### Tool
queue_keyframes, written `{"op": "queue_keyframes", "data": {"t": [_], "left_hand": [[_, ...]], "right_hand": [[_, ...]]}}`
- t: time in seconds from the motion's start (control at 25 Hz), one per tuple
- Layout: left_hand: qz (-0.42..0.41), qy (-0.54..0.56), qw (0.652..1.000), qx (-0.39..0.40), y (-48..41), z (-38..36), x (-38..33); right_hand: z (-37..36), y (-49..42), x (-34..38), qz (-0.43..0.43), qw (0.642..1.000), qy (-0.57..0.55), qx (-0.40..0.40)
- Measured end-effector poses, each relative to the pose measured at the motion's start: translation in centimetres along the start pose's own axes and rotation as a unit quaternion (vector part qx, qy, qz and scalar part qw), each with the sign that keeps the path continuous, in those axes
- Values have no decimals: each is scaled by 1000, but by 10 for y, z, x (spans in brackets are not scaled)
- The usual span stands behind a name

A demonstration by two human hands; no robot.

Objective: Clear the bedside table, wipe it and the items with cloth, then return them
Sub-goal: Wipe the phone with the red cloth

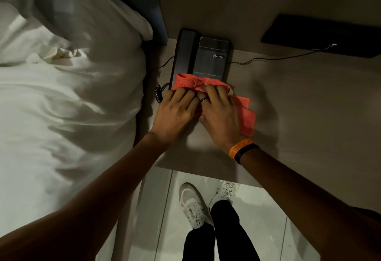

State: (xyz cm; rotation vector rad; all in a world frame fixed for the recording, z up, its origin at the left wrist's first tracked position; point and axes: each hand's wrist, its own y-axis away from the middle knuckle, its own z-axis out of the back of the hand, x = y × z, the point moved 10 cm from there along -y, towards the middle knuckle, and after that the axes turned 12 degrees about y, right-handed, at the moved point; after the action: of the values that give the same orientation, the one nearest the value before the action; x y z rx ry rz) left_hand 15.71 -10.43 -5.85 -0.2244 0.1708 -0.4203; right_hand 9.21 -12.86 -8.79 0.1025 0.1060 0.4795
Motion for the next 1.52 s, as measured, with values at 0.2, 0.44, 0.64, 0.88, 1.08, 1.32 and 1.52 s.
{"op": "queue_keyframes", "data": {"t": [0.2, 0.44, 0.64, 0.88, 1.08, 1.32, 1.52], "left_hand": [[27, 25, 999, 25, 3, 0, -3], [151, 195, 960, 129, 21, 3, -7], [344, 469, 798, 157, 58, -17, -17], [470, 651, 580, 139, 59, -74, -89], [253, 323, 893, 188, 31, -70, -153], [75, 171, 956, 226, 39, -104, -217], [137, 195, 955, 175, 56, -106, -209]], "right_hand": [[6, 0, 4, 29, 999, -12, 8], [16, 11, -13, 116, 989, -83, 48], [-16, 71, -52, 31, 871, -431, 235], [-63, 136, -150, -124, 810, -493, 295], [-56, 170, -210, -85, 976, -119, 159], [-82, 214, -153, 11, 999, 16, 42], [-102, 213, -141, 8, 999, -3, 31]]}}
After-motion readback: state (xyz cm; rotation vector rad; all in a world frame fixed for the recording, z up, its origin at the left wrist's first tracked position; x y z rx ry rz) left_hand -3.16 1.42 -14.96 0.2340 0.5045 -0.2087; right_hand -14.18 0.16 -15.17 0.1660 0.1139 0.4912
